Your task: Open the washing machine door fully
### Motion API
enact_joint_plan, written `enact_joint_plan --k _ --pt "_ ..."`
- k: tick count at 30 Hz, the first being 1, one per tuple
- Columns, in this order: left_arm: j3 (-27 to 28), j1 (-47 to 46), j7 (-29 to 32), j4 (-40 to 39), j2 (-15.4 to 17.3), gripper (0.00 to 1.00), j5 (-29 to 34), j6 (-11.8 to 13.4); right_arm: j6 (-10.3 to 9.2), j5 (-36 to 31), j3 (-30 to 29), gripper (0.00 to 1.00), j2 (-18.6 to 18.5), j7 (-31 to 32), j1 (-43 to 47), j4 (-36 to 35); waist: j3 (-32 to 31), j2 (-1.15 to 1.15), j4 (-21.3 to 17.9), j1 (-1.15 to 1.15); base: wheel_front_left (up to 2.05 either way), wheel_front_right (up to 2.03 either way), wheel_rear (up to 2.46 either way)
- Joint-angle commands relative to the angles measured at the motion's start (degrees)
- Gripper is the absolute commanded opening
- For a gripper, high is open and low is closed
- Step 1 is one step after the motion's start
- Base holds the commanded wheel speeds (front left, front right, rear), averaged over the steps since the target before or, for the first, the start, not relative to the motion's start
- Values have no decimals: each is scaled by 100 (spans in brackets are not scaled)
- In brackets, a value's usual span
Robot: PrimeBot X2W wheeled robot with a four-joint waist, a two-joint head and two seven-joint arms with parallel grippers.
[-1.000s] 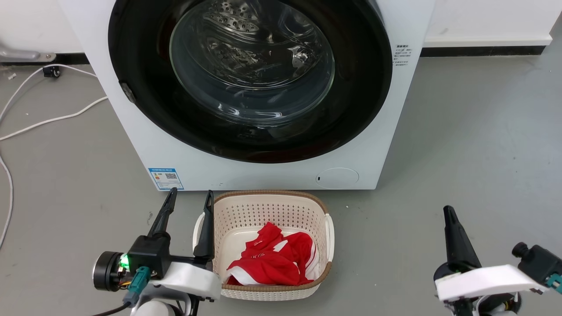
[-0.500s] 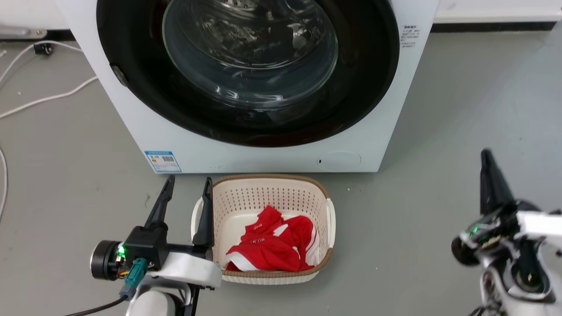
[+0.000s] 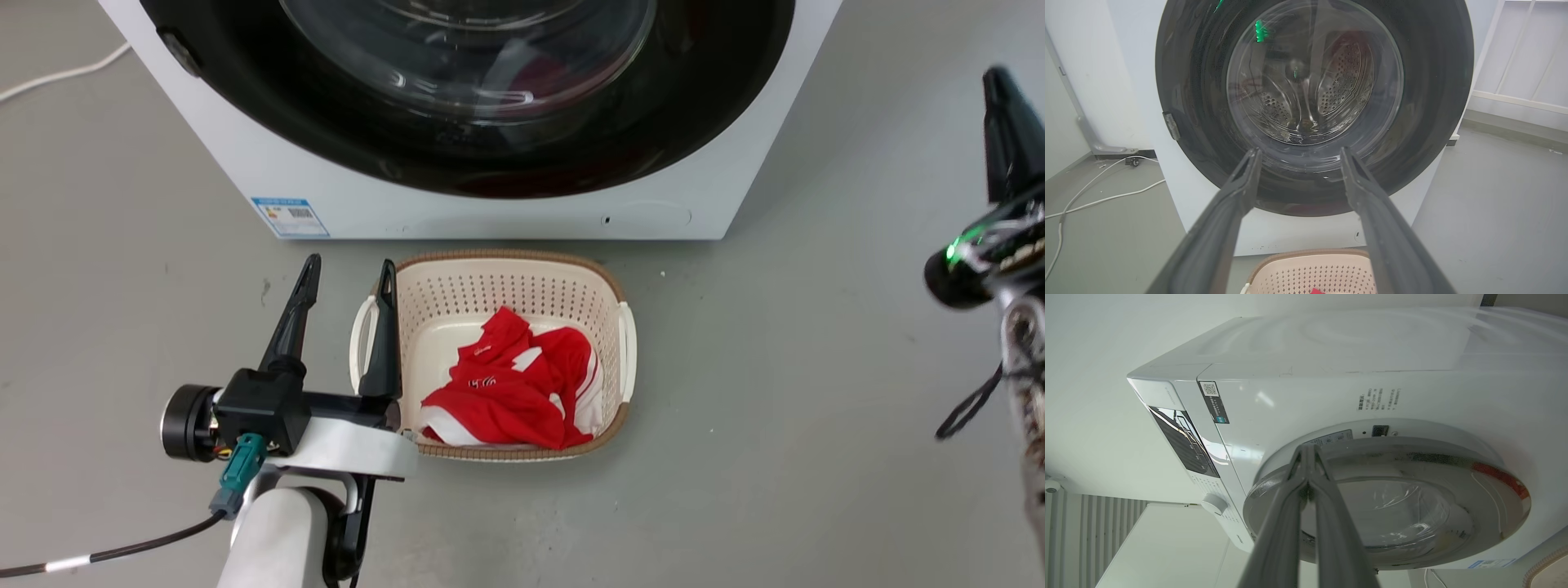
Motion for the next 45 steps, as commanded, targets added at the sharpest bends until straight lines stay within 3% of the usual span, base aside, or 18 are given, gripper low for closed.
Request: enact_joint_plan --k 1,9,14,29,45 --pt "-12 -95 -15 -38 -5 100 -24 18 0 -16 112 0 -131 73 -272 174 165 0 56 -1 0 0 0" --pt "-112 -401 -15 -202 -4 100 -71 65 0 -76 732 0 -745 447 -1723 1227 617 0 182 -1 0 0 0" --pt "-120 -566 -15 -363 -5 100 -36 82 0 -270 1260 0 -889 723 -2564 1701 923 0 195 -1 0 0 0" --pt "-76 -900 -15 -506 -4 100 29 1 0 -882 2412 0 -619 1114 -4138 2617 1533 0 219 -1 0 0 0" --pt "-47 -1025 -15 -532 -5 100 74 2 0 -656 2620 0 -519 1843 -4188 2490 1769 0 157 -1 0 0 0"
